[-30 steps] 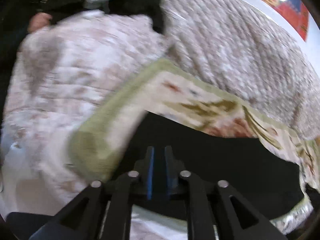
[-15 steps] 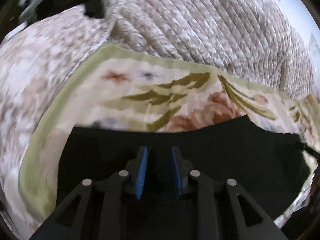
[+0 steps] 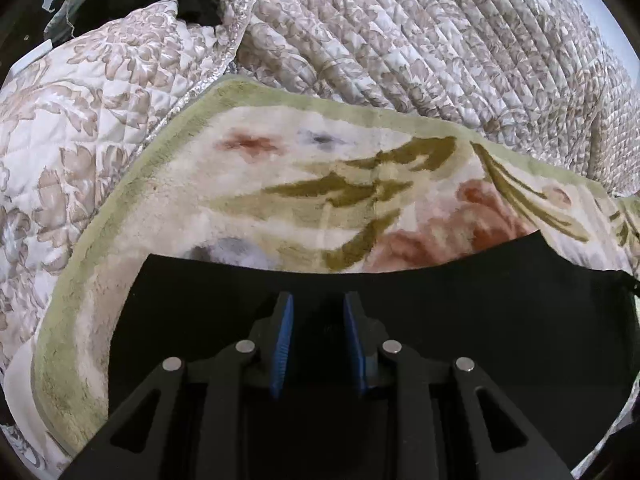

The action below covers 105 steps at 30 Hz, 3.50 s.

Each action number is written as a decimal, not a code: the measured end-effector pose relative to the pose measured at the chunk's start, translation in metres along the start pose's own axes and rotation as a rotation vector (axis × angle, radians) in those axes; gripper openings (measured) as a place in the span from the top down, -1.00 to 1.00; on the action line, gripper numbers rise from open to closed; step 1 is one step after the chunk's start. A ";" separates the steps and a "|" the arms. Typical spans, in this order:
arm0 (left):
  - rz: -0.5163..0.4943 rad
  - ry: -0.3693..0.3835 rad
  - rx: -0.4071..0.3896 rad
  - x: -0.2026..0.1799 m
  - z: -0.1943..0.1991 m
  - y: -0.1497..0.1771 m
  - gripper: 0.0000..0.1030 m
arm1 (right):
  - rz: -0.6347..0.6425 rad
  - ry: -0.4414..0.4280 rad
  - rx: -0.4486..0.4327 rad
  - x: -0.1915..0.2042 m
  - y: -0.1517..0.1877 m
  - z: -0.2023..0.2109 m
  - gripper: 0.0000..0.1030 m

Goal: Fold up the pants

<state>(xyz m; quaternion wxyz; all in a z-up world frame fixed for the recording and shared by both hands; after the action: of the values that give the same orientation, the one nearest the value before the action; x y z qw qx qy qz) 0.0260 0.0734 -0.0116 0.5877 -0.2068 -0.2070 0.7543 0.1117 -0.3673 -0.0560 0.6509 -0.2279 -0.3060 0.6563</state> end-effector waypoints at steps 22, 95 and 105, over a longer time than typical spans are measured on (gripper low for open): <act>-0.107 0.036 -0.056 -0.038 0.042 0.046 0.43 | 0.334 -0.184 -0.025 0.150 0.102 0.043 0.25; 0.222 -0.030 -0.063 0.105 0.035 0.055 -0.24 | 0.294 -0.214 0.045 0.164 0.103 0.039 0.00; 0.186 0.001 -0.076 0.093 0.031 0.055 -0.19 | 0.303 -0.266 0.039 0.171 0.108 0.042 0.00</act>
<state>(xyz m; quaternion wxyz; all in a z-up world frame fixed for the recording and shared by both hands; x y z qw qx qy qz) -0.0565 0.1494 -0.0226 0.5068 -0.2475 -0.2153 0.7972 -0.0030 -0.1977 -0.0850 0.5031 -0.1699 -0.3386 0.7768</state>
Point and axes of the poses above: each gripper's, at about its wrist camera, not at the fingertips, and z roughly against the way its jaws point, x to its left, y to its underside, the point moved 6 cm from there along -z, roughly the way its jaws point, and after that the axes turned 4 degrees about x, right-handed, at the moved point
